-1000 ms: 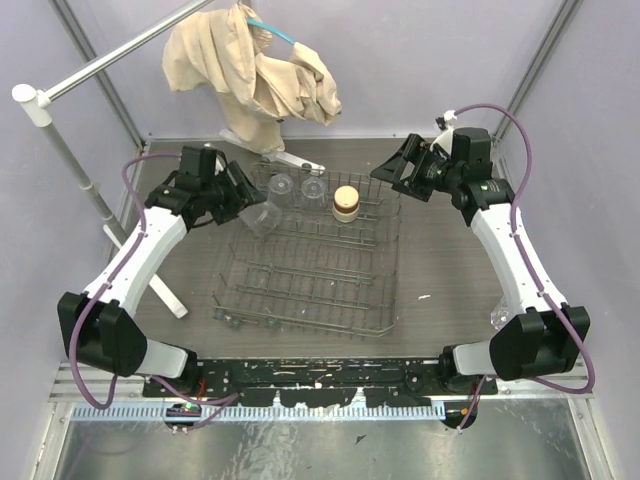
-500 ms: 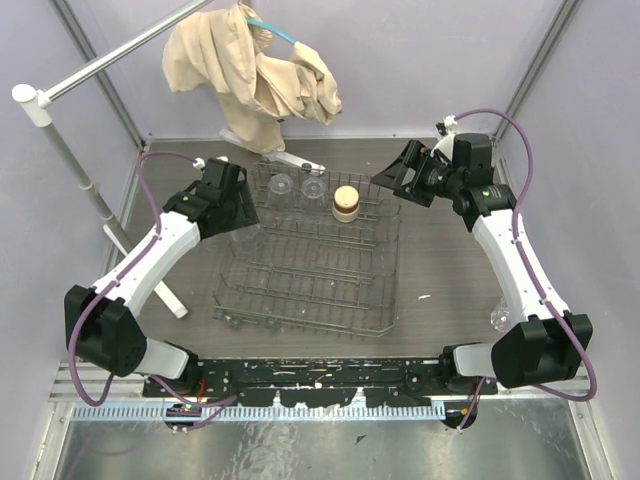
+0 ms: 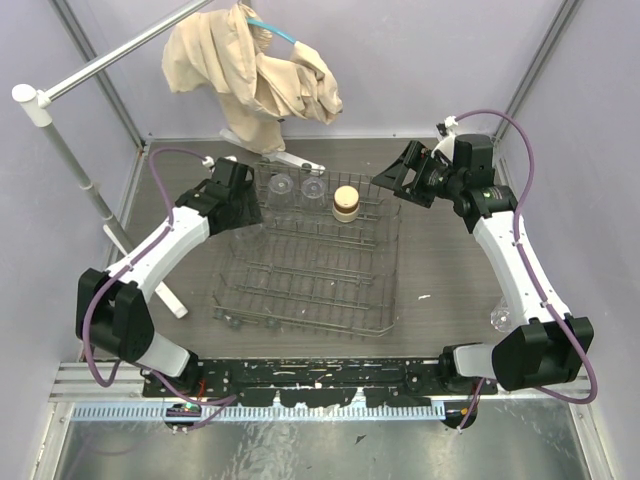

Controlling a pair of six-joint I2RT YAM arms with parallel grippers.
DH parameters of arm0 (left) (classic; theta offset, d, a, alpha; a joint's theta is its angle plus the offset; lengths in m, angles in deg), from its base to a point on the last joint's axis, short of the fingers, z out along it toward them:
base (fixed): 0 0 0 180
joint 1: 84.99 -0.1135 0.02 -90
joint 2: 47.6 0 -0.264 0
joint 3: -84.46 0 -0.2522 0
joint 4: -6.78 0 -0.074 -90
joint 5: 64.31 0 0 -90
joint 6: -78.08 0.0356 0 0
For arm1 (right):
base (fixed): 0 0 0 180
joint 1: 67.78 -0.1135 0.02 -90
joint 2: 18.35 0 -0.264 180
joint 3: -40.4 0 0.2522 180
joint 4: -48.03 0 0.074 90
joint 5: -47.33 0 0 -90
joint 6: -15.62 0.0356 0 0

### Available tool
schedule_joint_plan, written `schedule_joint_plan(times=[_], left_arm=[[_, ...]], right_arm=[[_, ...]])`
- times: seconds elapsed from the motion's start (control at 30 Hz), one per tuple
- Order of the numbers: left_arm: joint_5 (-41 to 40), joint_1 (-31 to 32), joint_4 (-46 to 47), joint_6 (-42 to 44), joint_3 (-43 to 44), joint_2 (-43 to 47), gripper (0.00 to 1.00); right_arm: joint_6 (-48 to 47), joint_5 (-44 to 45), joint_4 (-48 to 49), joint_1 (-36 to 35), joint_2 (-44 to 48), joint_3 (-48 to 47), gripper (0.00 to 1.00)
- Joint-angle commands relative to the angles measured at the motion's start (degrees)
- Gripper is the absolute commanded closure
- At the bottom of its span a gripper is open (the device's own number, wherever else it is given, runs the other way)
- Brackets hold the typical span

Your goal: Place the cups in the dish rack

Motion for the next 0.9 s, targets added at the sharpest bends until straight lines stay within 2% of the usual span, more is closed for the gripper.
schedule_joint_plan(times=[0.0,0.87], left_arm=[[-1.17,0.54,4.12,0.66,-0.48,-1.85,1.00],[-4.41,3.12,7.86,2.42,-0.14,-8.75,1.00]], right_arm=[[-1.03,-0.14,1.97,0.06,1.55,-0.30,0.15],[-1.71,-0.70,1.68,0.90,1.45,-0.49,0.15]])
